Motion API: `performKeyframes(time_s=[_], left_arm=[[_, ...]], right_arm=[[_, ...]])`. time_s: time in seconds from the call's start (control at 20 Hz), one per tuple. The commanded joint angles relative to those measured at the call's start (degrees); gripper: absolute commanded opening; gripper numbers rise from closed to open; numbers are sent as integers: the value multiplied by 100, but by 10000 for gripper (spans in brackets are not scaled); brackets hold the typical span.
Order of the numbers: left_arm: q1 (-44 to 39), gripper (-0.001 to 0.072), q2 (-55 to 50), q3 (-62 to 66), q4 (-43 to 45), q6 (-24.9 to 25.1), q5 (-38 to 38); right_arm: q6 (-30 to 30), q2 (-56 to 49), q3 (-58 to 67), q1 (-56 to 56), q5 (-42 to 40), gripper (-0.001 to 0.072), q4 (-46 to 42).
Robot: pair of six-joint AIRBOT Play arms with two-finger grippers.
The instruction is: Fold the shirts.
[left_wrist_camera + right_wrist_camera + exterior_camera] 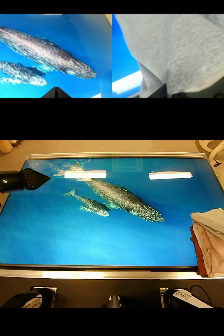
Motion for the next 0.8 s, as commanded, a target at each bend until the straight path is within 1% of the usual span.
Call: performKeyframes(time_s=[0.0, 0.1, 0.35, 0.4, 0.45, 0.5, 0.55, 0.6, 0.7, 0.75], left_arm=[[-7, 31, -4, -2, 0, 13, 31], [-7, 31, -2, -2, -2, 11, 28], [-7, 31, 0, -2, -2, 11, 17], [-7, 31, 0, -2, -2, 9, 17], [-7, 32, 0, -2, -2, -9, 17], [-7, 31, 0, -2, -4, -11, 15], [-7, 31, 0, -2, -4, -11, 17], [-7, 31, -4, -2, -4, -11, 17], [-24, 31, -7, -2, -2, -11, 37], [-52, 31, -7, 0, -4, -9, 72]], right_arm=[[-109, 286, -813, -26, 177, 21, -1110], [-79, 514, -1537, -26, -184, 22, -1403], [2, 695, -2861, -26, -817, 22, -1405], [-4, 695, -2992, -26, -925, 44, -1471], [-81, 693, -3010, -26, -1012, 172, -1641], [-267, 702, -2977, -26, -1180, 403, -1849], [-413, 702, -2887, -26, -1261, 658, -2046], [-608, 702, -2691, -26, -1290, 705, -2186], [-800, 702, -2079, -26, -1635, 704, -2256], [-879, 702, -1709, -24, -1976, 703, -2149]])
